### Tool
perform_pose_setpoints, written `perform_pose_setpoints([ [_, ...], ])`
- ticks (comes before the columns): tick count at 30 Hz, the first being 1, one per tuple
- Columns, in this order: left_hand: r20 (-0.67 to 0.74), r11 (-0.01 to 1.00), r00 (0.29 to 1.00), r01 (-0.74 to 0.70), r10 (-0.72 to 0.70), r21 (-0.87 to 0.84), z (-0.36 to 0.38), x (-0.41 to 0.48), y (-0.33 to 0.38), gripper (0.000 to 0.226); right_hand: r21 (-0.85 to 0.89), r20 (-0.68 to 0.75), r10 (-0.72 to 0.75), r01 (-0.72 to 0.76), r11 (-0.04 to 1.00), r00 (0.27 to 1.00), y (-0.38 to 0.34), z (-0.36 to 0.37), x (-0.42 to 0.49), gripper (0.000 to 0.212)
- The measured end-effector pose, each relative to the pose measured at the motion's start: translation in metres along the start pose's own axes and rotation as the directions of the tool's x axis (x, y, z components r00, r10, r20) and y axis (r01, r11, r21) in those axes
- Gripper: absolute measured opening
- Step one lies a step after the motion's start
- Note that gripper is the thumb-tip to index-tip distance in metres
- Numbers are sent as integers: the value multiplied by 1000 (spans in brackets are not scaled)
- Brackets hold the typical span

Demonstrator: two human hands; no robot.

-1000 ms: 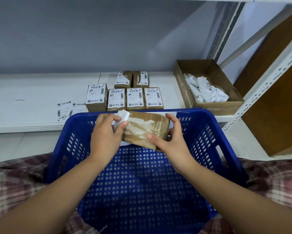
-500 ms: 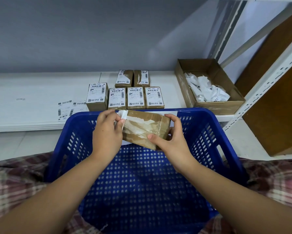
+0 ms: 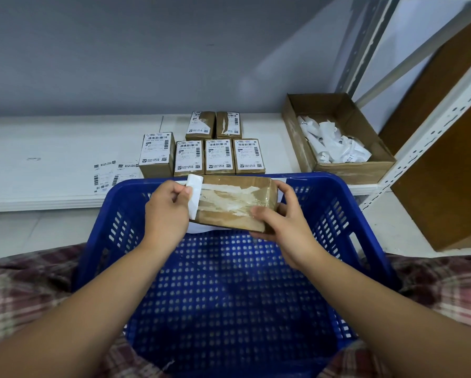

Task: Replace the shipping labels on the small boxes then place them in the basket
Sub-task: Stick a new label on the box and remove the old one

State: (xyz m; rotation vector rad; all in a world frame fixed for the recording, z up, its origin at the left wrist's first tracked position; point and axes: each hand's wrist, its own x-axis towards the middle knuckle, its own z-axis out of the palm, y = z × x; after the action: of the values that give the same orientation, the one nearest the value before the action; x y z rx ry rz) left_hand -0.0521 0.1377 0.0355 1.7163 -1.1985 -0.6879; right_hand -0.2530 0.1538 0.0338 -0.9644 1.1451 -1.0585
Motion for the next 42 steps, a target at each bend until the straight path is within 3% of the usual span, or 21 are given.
perform_pose_setpoints([
  [9,99,948,982,183,-162,-260,-1,1,4,24,37,30,-4,3,999,1000,-10,-12,5,58],
  [22,127,819,963,270,-239,-507,-2,-2,12,25,163,40,2,-9,987,999,-7,-18,12,51],
  [28,128,666,925,350,-359,-659,-2,-2,18,22,201,22,38,-42,979,999,-4,-21,16,60],
  [33,218,307,854,391,-472,-868,-22,16,19,16,392,-39,140,-114,913,989,-5,-25,17,24],
  [35,174,342,882,342,-438,-875,-34,25,20,14,369,-85,135,-94,925,987,-6,-31,18,29],
  [39,144,530,923,327,-356,-783,-35,24,23,12,351,-169,114,-49,935,979,-7,-36,21,43],
  [42,131,662,944,307,-303,-684,-28,19,23,14,352,-189,128,-55,935,974,-7,-35,21,39],
])
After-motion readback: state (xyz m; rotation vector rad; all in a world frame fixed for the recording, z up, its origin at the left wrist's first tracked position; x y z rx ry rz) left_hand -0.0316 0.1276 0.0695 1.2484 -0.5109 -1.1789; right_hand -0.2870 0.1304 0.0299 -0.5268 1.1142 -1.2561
